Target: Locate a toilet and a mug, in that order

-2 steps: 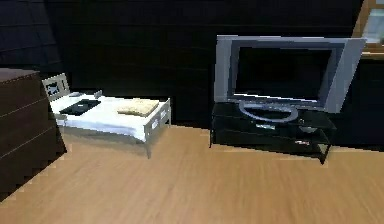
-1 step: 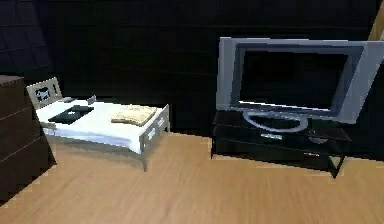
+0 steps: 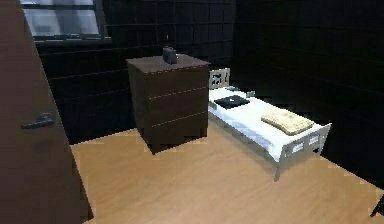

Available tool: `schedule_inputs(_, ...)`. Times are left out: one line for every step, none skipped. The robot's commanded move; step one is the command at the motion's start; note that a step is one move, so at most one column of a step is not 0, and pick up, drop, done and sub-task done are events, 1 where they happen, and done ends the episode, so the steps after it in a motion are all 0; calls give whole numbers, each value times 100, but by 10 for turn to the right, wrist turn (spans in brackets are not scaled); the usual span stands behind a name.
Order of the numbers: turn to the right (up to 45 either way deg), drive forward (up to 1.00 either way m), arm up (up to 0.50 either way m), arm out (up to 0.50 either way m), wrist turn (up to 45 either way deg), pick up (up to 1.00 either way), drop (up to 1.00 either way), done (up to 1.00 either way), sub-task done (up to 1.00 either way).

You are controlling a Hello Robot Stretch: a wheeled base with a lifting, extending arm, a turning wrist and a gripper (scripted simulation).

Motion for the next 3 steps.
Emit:
schedule_inputs(-360, 0, 0, 0, 0, 0, 0, 0, 0)
schedule_inputs(0, 15, 0, 0, 0, 0, 0, 0, 0)
schedule_inputs(450, 0, 0, 0, 0, 0, 0, 0, 0)
